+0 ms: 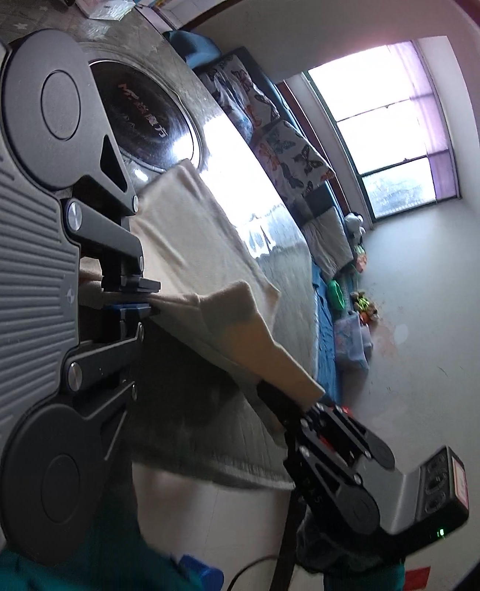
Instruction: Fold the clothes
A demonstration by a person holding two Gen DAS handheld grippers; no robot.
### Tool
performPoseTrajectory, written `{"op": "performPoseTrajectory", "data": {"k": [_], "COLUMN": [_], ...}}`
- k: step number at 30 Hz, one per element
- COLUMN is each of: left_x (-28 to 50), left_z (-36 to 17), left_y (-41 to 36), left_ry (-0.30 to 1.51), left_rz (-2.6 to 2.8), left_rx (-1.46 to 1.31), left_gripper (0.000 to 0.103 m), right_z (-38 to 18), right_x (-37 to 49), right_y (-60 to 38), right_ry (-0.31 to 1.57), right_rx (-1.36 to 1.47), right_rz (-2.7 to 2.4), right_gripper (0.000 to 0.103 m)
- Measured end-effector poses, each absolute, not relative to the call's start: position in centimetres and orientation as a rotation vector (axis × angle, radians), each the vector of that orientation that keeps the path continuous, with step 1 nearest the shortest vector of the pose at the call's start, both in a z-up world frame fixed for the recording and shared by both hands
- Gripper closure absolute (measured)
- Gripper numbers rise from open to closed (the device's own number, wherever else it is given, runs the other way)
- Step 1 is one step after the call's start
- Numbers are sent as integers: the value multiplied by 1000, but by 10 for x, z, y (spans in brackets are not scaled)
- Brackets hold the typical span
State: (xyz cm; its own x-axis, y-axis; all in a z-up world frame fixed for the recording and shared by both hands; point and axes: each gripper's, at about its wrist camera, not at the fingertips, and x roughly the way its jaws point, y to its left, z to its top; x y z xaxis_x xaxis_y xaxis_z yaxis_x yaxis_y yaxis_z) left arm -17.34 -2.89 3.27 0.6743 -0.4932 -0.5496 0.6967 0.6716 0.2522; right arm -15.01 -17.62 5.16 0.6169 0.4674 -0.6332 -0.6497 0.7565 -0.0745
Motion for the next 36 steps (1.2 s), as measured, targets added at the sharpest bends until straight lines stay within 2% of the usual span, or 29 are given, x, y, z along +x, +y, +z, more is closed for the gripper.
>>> {"op": "performPoseTrajectory", "data": {"k": [4, 11, 20, 26, 31, 33, 36], "left_x": [-183, -135, -34, 41, 65, 67, 68], "left_z": [41, 46, 48, 13, -12, -12, -7], "left_y": [-27, -25, -45, -53, -53, -51, -46], "left_ry": [452, 440, 465, 584, 648, 651, 646], "left_rz": [-689, -635, -573, -489, -434, -413, -383], "left_rx": [471, 431, 447, 400, 356, 346, 333], "left_gripper": [97, 97, 97, 97, 89, 77, 75], "right_z": [60, 64, 72, 44, 5, -7, -10], "right_x": [-169, -147, -53, 22, 58, 66, 66], "right_y": [-174, -175, -183, -181, -184, -190, -203], "right_ry": [643, 630, 660, 732, 798, 812, 796], "right_rx": [-322, -284, -246, -219, -129, -74, -11], "right_rz": [685, 655, 599, 551, 459, 415, 358], "right_gripper": [94, 94, 94, 93, 90, 85, 82]}}
